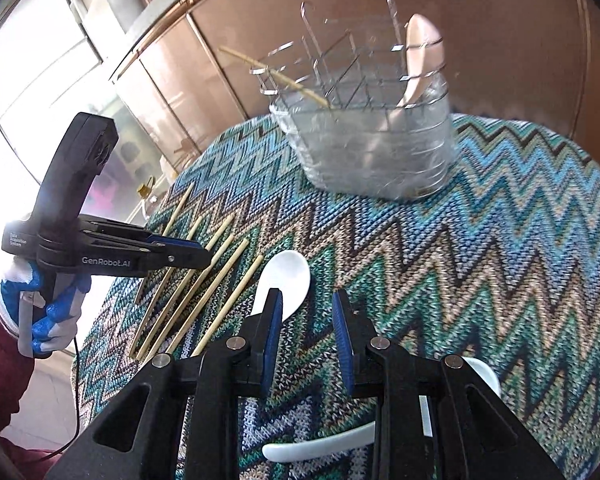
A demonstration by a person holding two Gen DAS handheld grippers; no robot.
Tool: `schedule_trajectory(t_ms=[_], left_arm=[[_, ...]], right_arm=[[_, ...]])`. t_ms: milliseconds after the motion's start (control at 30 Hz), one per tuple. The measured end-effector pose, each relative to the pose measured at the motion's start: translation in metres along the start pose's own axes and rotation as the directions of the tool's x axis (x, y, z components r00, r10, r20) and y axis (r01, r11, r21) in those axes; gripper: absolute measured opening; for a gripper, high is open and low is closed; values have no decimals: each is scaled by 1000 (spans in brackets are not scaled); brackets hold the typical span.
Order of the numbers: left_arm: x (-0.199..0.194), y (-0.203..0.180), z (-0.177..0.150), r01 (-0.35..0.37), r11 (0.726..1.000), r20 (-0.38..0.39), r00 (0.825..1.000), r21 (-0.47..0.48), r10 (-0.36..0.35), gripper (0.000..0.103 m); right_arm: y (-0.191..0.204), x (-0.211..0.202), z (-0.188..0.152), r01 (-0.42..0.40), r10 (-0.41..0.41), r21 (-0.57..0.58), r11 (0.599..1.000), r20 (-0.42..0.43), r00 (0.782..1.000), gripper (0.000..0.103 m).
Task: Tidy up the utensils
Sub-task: 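Grasp a chopstick with the left gripper while the right gripper grasps a white spoon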
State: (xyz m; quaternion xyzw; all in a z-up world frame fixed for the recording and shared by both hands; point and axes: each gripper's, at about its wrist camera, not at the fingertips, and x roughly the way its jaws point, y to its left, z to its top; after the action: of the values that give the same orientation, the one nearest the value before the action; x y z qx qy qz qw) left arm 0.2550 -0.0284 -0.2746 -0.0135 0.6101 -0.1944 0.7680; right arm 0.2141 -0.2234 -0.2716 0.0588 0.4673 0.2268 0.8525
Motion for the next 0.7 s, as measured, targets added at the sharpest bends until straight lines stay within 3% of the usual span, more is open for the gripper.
schedule_trajectory(t_ms=[700], left_arm=[[28, 2, 11, -10, 1000, -61, 998, 9, 11, 11]], right_arm=[[-6, 70, 34, -101, 100, 1, 995, -170, 980, 27]])
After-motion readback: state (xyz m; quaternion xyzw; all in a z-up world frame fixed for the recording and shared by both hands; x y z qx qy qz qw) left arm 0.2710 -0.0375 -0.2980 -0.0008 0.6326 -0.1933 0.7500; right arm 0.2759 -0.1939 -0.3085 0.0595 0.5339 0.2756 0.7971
